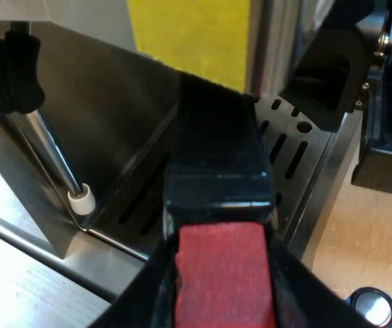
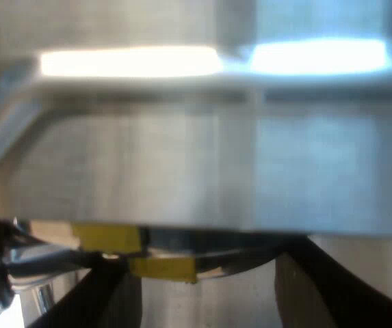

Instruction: Put the handle in the coffee machine

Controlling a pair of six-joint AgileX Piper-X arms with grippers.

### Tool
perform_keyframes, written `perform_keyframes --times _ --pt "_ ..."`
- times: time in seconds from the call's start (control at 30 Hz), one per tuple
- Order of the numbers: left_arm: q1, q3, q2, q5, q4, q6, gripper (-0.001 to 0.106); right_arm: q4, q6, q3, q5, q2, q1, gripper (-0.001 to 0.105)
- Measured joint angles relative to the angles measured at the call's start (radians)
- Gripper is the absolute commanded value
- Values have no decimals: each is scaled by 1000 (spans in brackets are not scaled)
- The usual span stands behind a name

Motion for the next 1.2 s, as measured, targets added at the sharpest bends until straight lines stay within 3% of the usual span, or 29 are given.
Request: perform_keyframes --times 0.53,0.57,0.6,0.7,0.77,0.87,1.0,1.2 --pt "0 0 0 2 0 0 3 0 0 0 0 0 0 47" --pt "0 0 0 2 0 0 8 0 0 0 0 0 0 47" --pt "0 0 0 2 0 0 24 0 0 0 0 0 0 47" --pt "0 0 0 11 0 -2 48 0 0 0 0 0 0 47" --pt "6 -4 0 30 0 -4 54 0 3 0 0 0 0 47" --pt "6 -9 0 43 0 -4 55 0 5 2 0 2 2 47" --pt "-1 -24 -12 125 -16 -7 55 -4 5 2 4 4 2 47" --pt "-1 -26 -17 141 -17 -10 55 -8 5 2 6 4 2 47"
